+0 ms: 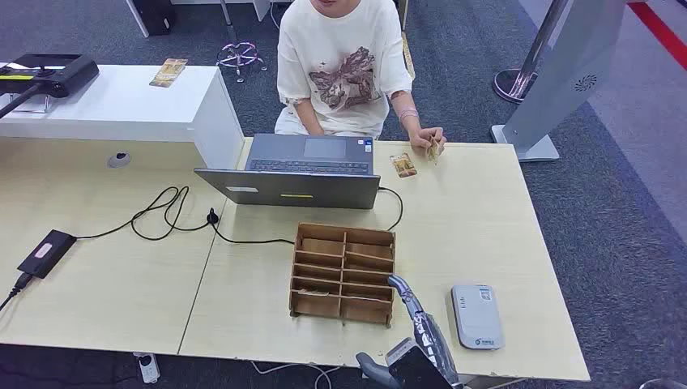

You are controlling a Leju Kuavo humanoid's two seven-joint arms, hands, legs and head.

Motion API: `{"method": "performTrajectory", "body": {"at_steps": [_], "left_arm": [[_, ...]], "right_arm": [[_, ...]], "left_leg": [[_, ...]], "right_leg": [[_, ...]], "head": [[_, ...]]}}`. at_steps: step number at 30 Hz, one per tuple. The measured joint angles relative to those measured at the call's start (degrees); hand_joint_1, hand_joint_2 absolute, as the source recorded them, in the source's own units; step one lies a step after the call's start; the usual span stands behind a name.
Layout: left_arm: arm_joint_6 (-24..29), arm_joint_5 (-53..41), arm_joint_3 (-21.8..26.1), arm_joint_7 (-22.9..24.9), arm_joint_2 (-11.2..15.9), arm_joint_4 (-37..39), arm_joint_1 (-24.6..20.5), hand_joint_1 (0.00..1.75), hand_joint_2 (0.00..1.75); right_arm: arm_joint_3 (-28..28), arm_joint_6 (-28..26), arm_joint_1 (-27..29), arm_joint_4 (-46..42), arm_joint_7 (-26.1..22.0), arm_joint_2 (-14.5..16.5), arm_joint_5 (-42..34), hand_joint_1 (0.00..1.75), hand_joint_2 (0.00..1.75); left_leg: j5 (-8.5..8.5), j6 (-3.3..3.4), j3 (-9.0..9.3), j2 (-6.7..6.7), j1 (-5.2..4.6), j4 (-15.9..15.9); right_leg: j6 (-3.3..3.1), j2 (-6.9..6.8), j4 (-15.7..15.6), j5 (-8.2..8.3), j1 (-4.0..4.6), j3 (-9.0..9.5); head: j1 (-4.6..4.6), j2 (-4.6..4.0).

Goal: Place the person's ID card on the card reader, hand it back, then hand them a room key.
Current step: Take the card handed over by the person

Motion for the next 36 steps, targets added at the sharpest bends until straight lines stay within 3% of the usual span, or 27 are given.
{"method": "performTrajectory", "body": {"at_steps": [12, 21, 30, 36], "left_arm": [[0.08, 0.14, 0.00, 0.00, -0.01, 0.00, 0.00, 0.00, 0.00], [0.15, 0.03, 0.00, 0.00, -0.02, 0.00, 0.00, 0.00, 0.00], [-0.05, -0.97, 0.00, 0.00, 0.04, 0.00, -0.02, 0.00, 0.00], [-0.58, -2.06, -0.04, 0.00, 0.25, 0.00, -0.06, 0.00, 0.00]], "right_arm": [[0.10, -0.32, -0.22, -1.44, -1.10, 0.03, 0.33, 0.00, 1.75], [0.09, -0.67, -3.55, -6.12, -2.31, 1.16, 1.02, 0.00, 1.75], [0.58, -0.20, -8.17, -7.64, -1.95, 1.68, 6.54, 0.00, 1.75], [1.51, -2.78, -15.20, -7.17, 2.73, 1.68, 16.35, 0.00, 1.75]], "left_leg": [[0.00, 0.00, -0.01, 0.00, 0.00, 0.00], [0.01, 0.00, 0.02, 0.00, 0.00, 0.00], [0.01, 0.00, 0.01, 0.01, 0.00, 0.00], [0.03, -0.01, 0.02, 0.02, 0.00, 0.00]], "right_leg": [[0.00, 0.00, 0.00, 0.00, 0.00, 0.00], [0.00, 0.01, 0.01, 0.01, 0.00, 0.01], [0.00, 0.01, 0.01, 0.02, 0.00, 0.01], [0.01, 0.03, 0.02, 0.04, 0.00, 0.01]], "head": [[0.00, 0.00], [-0.01, 0.00], [-0.01, 0.00], [0.01, 0.00]]}}
